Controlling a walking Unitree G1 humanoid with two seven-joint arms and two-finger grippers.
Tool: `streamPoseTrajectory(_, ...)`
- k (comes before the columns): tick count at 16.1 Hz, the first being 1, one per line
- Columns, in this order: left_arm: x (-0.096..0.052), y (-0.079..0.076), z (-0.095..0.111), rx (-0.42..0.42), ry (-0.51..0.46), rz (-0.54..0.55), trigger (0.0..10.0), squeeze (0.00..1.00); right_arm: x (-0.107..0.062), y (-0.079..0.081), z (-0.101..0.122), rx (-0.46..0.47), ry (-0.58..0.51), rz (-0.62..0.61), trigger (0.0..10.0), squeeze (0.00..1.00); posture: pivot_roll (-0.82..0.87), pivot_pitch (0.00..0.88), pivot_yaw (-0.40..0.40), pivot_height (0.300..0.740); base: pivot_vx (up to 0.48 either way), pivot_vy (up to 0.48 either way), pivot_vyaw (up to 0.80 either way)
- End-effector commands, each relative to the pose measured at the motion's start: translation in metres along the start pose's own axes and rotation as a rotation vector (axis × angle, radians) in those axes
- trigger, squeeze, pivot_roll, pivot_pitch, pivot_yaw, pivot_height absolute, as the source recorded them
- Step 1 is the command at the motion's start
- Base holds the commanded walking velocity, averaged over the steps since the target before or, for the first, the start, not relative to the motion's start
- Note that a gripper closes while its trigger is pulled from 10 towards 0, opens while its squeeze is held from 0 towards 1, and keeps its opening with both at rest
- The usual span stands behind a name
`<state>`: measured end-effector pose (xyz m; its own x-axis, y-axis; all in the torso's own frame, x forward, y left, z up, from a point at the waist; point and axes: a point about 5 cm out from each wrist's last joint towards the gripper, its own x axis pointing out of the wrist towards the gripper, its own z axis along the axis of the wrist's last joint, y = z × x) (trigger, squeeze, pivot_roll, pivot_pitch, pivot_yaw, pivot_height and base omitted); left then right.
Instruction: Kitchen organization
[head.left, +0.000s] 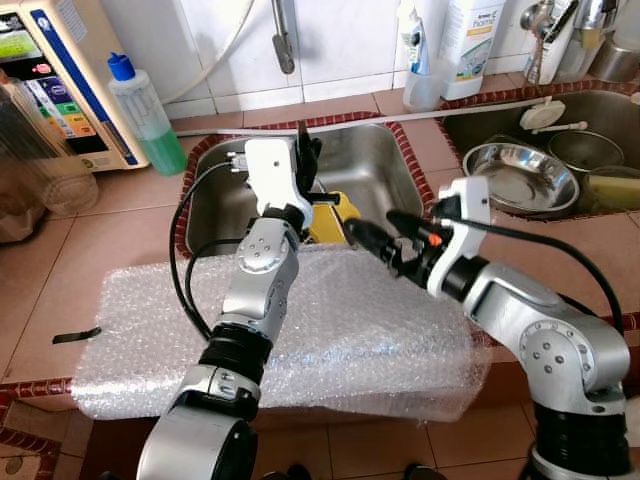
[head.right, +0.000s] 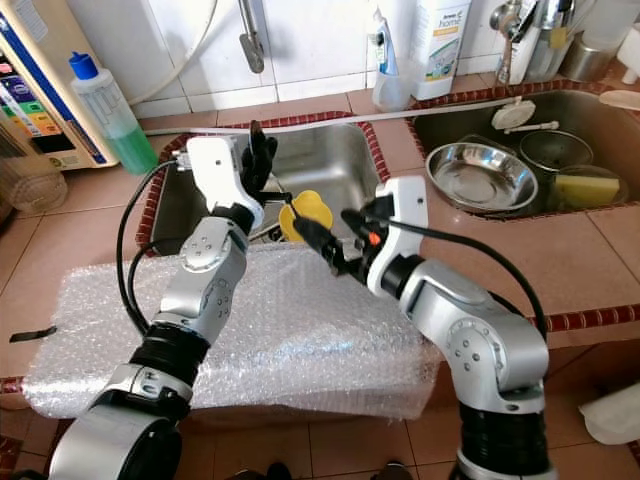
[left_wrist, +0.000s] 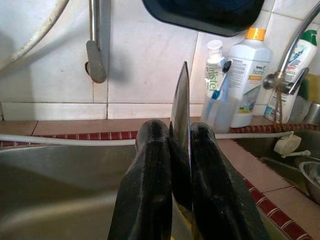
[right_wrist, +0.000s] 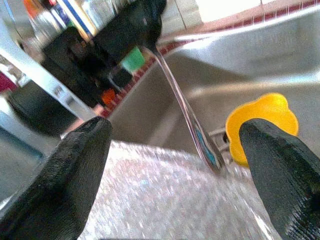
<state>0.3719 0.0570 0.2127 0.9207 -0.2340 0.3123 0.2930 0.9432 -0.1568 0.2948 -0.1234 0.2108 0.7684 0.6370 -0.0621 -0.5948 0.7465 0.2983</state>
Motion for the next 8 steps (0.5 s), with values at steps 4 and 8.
streamPoseTrajectory(4,-0.011,0.013,-0.021,-0.063,0.079,0.037,10.0,0.00,0.001,0.014,-0.005,-0.033,0.041,0.050,10.0,1.00,-0.34,0.191,0.161,0.740,0.000,0.000,0.00)
streamPoseTrajectory(8,0.001,0.011,0.000,-0.244,0.048,0.075,10.0,0.00,0.003,0.017,-0.009,-0.040,0.052,0.063,10.0,1.00,-0.34,0.194,0.170,0.740,0.000,0.000,0.00)
